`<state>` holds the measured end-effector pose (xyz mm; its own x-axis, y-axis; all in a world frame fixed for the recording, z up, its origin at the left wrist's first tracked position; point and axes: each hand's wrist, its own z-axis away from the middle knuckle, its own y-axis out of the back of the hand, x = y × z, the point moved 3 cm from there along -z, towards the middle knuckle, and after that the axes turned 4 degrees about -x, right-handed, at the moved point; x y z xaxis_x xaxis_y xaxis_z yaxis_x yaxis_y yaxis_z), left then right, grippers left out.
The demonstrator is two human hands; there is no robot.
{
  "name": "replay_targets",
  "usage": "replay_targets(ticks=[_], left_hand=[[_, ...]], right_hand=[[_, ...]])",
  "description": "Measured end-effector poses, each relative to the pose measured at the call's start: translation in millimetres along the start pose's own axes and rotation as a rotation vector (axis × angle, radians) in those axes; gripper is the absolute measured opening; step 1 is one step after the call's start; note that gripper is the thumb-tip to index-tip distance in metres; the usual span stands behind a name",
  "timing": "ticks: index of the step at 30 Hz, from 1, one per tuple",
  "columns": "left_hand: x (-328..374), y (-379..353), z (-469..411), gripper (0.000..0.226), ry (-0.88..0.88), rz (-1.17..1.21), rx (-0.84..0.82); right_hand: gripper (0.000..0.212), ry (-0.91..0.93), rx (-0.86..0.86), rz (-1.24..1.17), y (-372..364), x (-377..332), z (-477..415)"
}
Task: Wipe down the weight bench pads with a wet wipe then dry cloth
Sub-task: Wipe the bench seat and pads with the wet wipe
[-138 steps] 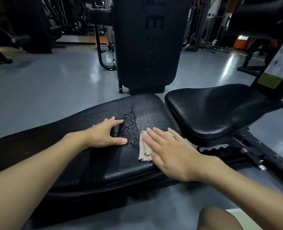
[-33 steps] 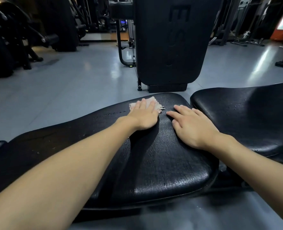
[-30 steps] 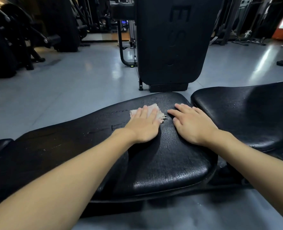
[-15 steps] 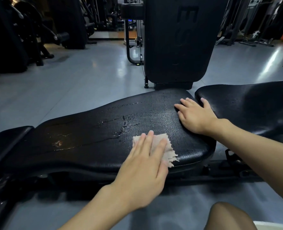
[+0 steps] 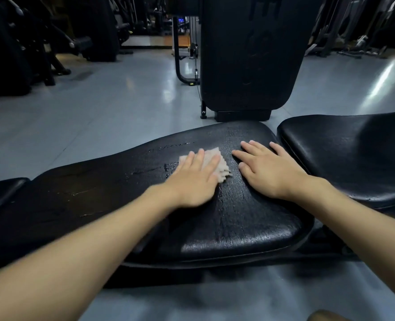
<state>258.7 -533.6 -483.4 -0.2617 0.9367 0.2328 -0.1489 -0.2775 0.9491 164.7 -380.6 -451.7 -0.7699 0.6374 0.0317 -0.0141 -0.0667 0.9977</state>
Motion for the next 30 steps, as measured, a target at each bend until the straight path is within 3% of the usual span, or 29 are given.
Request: replay_targets(ticks=[6, 11, 17, 24, 30], left_hand=[[-35.9, 31.4, -118.8, 0.057, 0.117, 0.046, -0.003], [-41.3, 40.4, -137.6, 0.058, 0.158, 0.087, 0.010], [-26.1, 18.1, -73.0, 0.058, 0.079, 0.062, 0.004], [6.6, -21.9, 64.8, 0.057, -0.059, -0.013, 0.053], [16.0, -42.5, 141.9, 0.075, -0.122, -0.048, 0.067]], right_hand=[[0.051, -0.006, 0.016, 0.016, -1.4, 1.0, -2.3], [0.050, -0.002, 0.017, 0.019, -1.1, 0.0, -3.0], [0.051, -0.011, 0.003, 0.020, 0.1, -1.0, -0.9], [0.053, -0.020, -0.011, 0.019, -0.7, -1.0, -1.5], [0.052, -0.061, -0.013, 0.077, 2.7, -5.1, 3.1]])
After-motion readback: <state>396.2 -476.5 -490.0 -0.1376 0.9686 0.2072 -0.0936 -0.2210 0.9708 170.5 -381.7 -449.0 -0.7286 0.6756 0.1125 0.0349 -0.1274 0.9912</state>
